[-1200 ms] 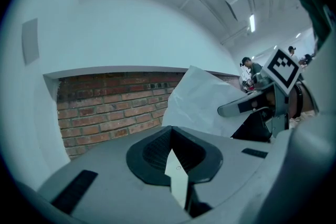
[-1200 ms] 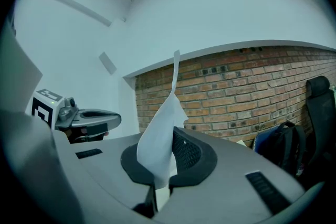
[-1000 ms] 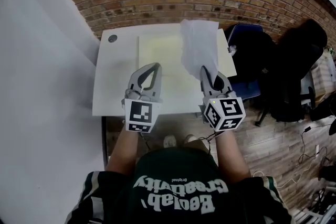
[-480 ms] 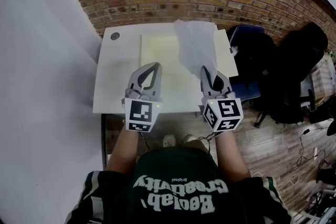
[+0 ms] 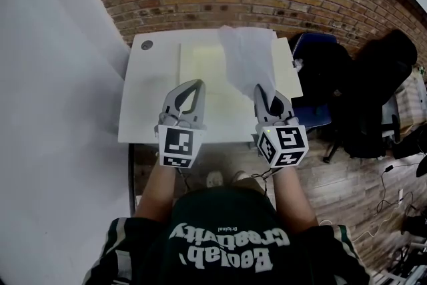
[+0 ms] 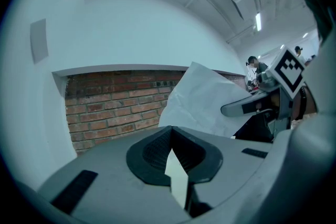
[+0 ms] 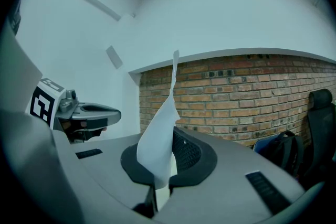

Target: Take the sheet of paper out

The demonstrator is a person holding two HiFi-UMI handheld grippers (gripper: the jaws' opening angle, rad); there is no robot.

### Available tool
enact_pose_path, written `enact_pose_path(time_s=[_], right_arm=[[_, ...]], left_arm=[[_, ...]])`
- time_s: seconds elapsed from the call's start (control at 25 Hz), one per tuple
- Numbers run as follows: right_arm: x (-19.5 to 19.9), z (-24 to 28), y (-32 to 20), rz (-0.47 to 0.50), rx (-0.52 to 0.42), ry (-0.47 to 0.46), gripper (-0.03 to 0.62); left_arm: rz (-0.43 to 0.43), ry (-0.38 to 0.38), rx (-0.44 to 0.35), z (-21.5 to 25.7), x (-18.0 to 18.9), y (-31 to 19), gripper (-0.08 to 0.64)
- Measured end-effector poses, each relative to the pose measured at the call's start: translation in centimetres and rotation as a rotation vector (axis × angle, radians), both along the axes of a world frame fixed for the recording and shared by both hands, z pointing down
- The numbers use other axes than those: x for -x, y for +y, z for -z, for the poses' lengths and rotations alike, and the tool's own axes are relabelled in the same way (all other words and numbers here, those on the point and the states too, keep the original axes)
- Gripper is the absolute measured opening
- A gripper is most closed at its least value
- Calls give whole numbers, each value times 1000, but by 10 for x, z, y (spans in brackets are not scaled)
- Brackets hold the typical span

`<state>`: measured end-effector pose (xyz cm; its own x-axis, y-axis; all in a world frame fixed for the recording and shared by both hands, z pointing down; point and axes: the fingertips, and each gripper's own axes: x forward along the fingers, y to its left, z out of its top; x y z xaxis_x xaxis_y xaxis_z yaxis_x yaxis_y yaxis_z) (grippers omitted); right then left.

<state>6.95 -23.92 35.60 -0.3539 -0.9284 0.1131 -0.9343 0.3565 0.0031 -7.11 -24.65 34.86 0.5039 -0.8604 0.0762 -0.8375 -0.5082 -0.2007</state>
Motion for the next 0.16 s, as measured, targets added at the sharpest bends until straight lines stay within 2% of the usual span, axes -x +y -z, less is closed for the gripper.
enact_pose_path(time_s=[0.16], right_arm=[[-1, 1, 0, -2, 0, -2, -6]], left_arm=[[-2, -2, 0, 0, -1, 1, 2]])
